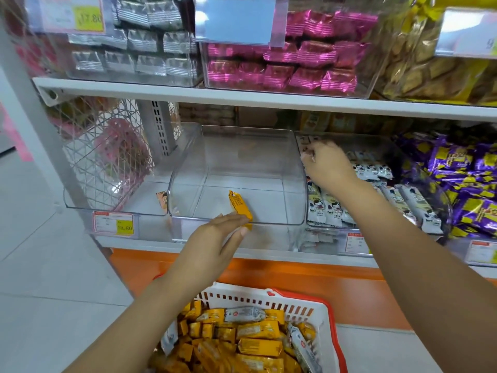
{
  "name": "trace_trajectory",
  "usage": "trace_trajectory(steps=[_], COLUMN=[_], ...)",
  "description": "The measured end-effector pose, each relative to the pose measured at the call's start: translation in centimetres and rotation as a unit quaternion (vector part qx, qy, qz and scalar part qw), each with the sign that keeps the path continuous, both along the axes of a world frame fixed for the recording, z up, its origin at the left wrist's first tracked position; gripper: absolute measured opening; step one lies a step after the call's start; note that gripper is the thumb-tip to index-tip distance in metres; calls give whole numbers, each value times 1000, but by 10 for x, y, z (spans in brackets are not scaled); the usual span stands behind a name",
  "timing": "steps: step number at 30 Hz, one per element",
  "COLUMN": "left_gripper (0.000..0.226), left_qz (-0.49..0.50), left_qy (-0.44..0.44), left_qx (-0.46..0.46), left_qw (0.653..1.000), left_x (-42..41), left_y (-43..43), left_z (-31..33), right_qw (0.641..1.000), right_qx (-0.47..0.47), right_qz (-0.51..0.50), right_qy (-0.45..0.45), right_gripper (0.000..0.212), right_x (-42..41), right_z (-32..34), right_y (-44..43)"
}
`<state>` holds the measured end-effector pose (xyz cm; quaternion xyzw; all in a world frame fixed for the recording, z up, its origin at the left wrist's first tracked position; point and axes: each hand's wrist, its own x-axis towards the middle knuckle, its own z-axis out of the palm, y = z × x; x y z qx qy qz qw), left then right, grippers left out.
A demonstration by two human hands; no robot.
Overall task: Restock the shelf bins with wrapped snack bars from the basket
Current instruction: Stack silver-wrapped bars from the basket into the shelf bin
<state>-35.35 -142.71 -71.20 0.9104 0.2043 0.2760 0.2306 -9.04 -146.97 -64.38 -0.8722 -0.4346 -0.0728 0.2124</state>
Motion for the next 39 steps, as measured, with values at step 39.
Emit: trace_trajectory(steps=[39], left_gripper=[30], left_qz=[116], left_qy=[593], left_qx=[-152], left_qw=[783], left_x=[-221], left_y=[-10], left_z=[-109], right_qw=[810], right_qx=[-97], right_qz=[-6], right_qy=[578], right_gripper=[96], right_x=[-338], right_z=[-297], right_y=[46])
